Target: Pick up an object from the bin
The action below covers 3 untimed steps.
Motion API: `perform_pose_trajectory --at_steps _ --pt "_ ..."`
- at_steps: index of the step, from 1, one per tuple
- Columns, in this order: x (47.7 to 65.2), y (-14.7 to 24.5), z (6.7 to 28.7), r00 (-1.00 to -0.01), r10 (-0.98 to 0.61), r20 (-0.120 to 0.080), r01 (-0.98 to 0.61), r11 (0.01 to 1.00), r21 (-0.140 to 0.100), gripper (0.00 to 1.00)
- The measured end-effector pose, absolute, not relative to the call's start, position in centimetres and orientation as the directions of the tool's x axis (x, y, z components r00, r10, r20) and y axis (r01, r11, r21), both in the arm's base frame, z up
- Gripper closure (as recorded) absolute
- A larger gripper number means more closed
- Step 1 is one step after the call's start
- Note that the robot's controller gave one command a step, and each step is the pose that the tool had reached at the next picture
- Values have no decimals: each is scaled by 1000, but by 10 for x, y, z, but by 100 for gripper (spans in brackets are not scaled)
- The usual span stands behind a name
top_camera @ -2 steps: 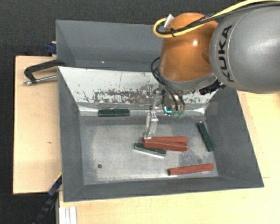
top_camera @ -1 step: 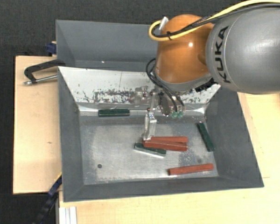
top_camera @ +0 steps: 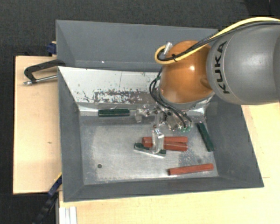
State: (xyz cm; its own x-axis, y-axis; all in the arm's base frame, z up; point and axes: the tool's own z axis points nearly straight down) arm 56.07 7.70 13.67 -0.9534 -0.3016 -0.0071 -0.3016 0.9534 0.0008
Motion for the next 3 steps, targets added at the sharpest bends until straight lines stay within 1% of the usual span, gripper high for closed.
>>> perform_pose_trajectory --at_steps 1,2,3 --pt "556 42 77 -980 -198 -4 -198 980 1 100" --pt "556 42 77 -980 -198 -4 -198 980 1 100" --pt "542 42 76 -955 -297 -12 -297 955 -1 100"
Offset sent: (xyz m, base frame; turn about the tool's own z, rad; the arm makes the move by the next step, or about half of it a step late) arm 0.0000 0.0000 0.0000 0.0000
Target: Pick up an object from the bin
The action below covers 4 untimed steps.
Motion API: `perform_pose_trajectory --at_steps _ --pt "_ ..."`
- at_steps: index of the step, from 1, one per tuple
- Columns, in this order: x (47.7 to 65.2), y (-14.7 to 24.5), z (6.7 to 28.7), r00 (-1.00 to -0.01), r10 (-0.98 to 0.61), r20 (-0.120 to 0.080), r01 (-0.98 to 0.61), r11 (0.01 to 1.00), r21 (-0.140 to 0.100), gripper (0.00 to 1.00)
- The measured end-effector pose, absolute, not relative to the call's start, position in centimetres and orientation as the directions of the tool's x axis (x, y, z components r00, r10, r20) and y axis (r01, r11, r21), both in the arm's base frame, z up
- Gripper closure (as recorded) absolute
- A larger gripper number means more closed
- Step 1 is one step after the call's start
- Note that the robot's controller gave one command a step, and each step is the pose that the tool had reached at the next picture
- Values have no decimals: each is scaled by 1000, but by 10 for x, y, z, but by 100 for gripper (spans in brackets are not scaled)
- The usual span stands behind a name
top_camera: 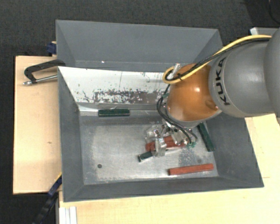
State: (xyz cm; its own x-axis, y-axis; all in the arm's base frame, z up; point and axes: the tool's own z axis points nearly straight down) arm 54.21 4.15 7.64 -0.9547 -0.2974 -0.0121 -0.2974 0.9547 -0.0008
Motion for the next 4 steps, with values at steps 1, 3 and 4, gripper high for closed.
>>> perform_pose_trajectory --at_steps 1,3,4 --pt "540 69 75 -900 -435 -4 -435 900 -7 100" --pt "547 98 135 -889 -458 -6 -458 889 1 100" --pt "557 183 178 -805 -593 -6 -593 805 0 100"
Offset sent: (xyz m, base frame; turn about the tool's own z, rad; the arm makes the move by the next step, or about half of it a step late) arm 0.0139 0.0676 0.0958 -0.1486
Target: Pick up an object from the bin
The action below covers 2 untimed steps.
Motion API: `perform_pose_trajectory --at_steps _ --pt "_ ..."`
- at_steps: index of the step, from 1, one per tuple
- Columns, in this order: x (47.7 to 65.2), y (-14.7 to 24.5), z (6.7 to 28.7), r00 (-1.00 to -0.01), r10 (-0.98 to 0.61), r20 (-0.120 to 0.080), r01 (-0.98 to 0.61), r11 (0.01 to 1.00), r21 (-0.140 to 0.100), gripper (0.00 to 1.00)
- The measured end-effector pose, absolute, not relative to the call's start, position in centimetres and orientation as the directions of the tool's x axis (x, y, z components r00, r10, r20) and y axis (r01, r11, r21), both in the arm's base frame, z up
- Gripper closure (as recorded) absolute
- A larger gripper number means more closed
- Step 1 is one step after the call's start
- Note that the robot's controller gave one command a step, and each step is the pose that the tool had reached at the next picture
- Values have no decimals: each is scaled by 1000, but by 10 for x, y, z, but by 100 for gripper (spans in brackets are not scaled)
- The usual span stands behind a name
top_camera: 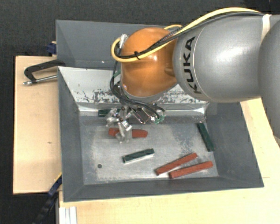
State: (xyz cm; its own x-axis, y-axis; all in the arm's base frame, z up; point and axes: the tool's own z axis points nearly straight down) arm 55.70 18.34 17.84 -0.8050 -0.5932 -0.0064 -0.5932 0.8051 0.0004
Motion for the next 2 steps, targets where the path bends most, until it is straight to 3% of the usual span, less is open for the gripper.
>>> perform_pose_trajectory --at_steps 1,2 --pt "557 183 178 -805 -593 -6 -593 805 1 100" --pt "552 187 285 -813 -582 -6 -582 813 0 100"
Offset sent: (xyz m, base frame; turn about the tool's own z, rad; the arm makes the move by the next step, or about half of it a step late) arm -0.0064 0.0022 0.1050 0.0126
